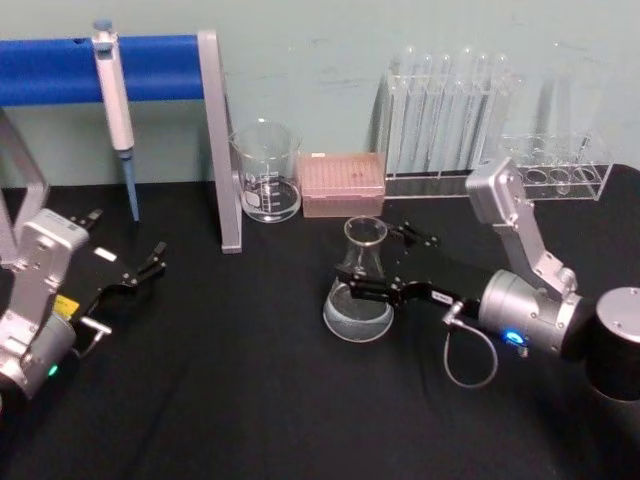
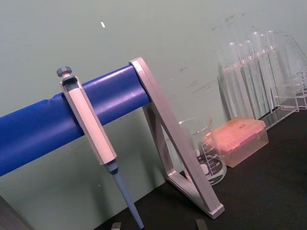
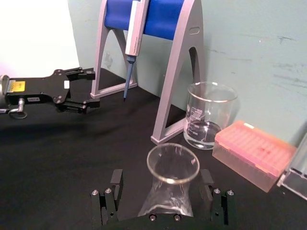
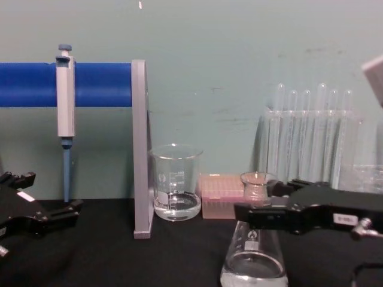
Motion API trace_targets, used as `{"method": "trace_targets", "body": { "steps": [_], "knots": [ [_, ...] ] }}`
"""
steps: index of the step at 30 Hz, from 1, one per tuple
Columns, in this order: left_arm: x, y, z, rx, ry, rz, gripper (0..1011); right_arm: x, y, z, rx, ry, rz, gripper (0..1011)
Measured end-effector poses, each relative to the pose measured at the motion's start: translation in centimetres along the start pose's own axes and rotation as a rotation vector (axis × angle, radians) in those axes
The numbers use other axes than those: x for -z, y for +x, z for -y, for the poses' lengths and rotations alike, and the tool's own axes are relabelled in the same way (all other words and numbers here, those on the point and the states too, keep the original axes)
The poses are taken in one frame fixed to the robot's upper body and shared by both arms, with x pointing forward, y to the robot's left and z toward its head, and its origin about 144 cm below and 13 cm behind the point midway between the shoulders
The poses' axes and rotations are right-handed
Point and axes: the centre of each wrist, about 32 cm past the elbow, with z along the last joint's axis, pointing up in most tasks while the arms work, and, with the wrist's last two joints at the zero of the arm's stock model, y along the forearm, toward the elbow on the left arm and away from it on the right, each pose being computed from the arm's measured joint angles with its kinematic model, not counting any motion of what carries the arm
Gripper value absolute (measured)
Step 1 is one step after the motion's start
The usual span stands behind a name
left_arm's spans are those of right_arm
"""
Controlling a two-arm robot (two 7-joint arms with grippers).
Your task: Grasp the erlenmeyer flask with one hand, shake it three times, then place it back.
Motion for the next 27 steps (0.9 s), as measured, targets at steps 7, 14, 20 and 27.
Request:
{"method": "trace_targets", "body": {
  "steps": [7, 14, 20, 27],
  "knots": [
    [0.0, 0.0, 0.0, 0.0, 0.0, 0.0, 1001, 0.1, -0.3, 2.3, 0.012, -0.002, -0.007, 1003],
    [0.0, 0.0, 0.0, 0.0, 0.0, 0.0, 1001, 0.0, -0.4, 4.6, 0.025, 0.004, -0.013, 1003],
    [0.0, 0.0, 0.0, 0.0, 0.0, 0.0, 1001, -0.1, -0.4, 6.3, 0.037, 0.011, -0.019, 1003],
    [0.0, 0.0, 0.0, 0.0, 0.0, 0.0, 1001, -0.6, -0.2, 7.5, 0.095, 0.048, -0.025, 1003]
  ]
}}
